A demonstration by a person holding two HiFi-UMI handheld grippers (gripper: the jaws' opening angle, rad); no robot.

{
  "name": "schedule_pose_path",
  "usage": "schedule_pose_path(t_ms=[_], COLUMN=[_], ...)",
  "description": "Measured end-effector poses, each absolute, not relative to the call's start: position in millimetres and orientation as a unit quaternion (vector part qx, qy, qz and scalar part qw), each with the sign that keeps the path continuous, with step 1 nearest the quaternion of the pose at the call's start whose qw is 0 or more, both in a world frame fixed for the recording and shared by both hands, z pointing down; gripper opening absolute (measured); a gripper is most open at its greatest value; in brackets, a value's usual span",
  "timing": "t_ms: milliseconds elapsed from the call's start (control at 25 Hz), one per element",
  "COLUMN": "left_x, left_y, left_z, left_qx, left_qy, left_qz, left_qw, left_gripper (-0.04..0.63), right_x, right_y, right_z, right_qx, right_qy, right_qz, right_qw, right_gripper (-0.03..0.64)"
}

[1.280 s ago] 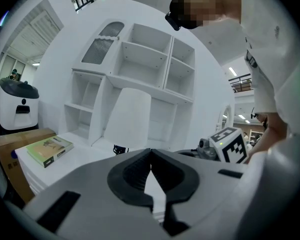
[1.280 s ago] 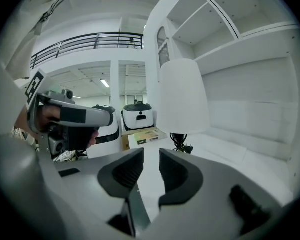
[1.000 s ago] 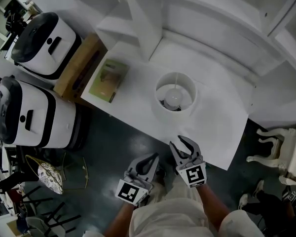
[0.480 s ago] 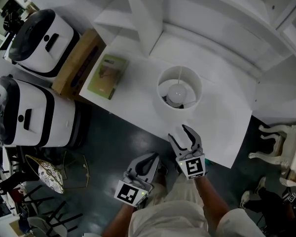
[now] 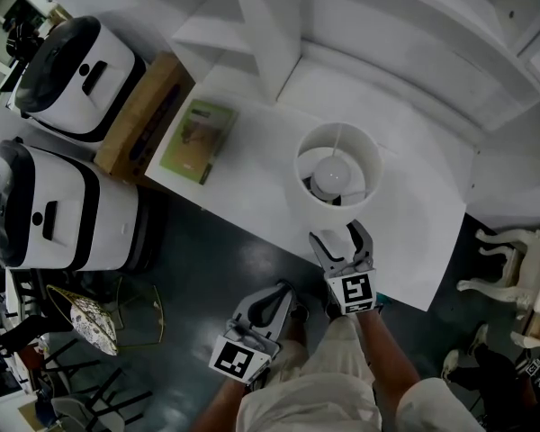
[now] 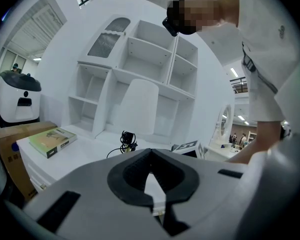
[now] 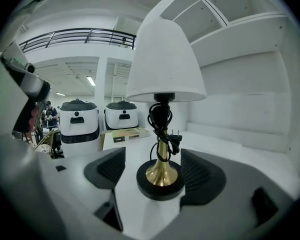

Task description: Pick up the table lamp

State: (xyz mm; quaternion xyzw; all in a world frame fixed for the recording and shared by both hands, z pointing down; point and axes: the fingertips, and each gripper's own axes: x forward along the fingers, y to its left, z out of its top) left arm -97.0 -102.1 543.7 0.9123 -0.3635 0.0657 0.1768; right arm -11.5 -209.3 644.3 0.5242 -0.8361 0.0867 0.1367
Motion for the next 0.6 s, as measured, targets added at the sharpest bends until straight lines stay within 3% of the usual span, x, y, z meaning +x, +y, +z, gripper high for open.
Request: schedule_pose_path(t_ms=[600], left_x=[-105], left_y=[-97], left_z=[557], left_qx=[0.909], left_qy=[-0.364], left_qz=[0.076], left_qw=[0.187], left_gripper=[0.011], right_x=[-14], right_y=[-259], right_z=[658], right_qx=[0.536], right_qy=[-0.83], right_qz=[0.062], right_qw=[0.14], right_gripper=[0.322])
